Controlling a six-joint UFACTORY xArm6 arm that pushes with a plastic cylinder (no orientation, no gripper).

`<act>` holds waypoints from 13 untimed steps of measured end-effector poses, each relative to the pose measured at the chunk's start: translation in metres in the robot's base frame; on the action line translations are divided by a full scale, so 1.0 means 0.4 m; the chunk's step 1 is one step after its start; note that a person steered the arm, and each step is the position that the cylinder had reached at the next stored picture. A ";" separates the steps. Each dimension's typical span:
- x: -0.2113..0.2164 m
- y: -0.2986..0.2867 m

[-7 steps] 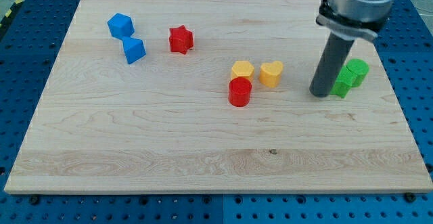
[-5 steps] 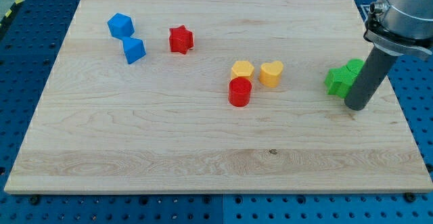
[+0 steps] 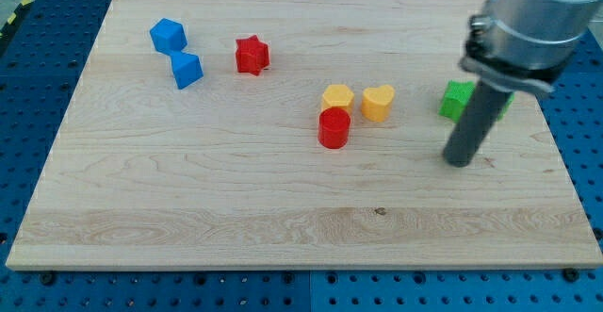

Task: Place the red circle above the green star

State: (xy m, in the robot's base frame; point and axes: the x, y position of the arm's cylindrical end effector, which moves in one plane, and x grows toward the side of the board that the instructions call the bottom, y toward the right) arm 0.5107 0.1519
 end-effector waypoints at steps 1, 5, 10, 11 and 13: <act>0.009 -0.198; -0.046 -0.367; -0.272 -0.437; -0.325 -0.431; -0.369 -0.488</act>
State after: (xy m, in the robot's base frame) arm 0.3629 -0.0432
